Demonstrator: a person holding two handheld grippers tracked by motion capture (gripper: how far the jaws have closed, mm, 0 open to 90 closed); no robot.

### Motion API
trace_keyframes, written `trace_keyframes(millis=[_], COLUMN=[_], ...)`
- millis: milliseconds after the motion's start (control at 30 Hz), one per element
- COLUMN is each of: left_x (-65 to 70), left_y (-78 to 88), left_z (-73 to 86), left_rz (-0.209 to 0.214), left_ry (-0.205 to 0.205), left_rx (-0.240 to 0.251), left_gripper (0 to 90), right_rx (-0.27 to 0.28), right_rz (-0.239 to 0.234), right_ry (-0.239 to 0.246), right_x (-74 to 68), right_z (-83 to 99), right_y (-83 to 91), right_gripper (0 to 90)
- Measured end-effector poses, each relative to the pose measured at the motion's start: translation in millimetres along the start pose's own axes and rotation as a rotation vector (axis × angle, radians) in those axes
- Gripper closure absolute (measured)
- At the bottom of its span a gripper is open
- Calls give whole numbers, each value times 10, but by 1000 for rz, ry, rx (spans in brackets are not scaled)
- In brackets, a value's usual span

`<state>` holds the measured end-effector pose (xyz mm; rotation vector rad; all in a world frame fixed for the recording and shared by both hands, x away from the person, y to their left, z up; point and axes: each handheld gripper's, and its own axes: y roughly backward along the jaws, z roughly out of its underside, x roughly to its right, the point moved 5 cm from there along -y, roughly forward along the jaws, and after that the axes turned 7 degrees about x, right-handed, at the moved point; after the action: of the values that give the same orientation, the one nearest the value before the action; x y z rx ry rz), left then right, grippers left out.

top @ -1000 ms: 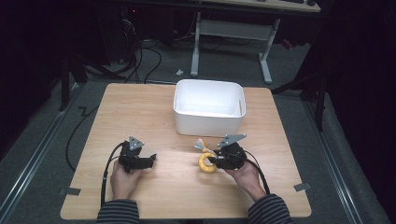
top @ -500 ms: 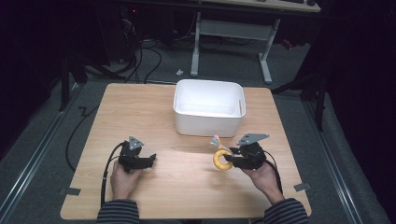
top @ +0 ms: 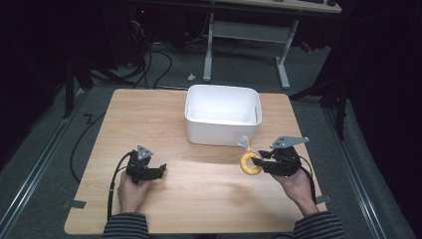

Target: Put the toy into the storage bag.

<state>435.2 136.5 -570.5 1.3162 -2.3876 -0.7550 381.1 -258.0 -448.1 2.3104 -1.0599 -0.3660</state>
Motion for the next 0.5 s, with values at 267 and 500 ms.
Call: trace_keyframes(millis=[267,500], left_x=[0,-1], left_y=[0,0], left_z=[0,0], left_rz=[-1,-1], left_ry=[0,0], left_rx=[0,0], left_gripper=[199,199], right_rx=[23,62], right_rz=[-9,-10], right_ry=[-10,-30], right_x=[30,113], right_z=[-117,-270], right_y=[116,251], right_gripper=[623,623])
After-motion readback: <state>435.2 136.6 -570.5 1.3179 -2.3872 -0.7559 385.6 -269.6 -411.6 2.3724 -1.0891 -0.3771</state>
